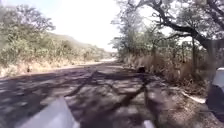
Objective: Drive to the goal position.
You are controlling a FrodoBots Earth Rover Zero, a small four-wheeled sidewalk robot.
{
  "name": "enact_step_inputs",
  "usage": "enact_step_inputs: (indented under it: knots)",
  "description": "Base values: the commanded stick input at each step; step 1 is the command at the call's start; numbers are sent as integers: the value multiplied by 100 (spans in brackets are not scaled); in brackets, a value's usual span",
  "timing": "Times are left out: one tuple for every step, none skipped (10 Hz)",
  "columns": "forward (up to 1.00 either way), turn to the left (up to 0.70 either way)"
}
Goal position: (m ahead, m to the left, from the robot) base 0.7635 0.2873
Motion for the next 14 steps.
enact_step_inputs:
  knots:
    - [50, 0]
    - [50, 0]
    - [50, 0]
    - [50, 0]
    - [50, 0]
    - [50, 0]
    - [50, 0]
    - [50, 0]
    - [50, 0]
    - [50, 0]
    - [50, 0]
    - [50, 0]
    - [50, 0]
    - [50, 0]
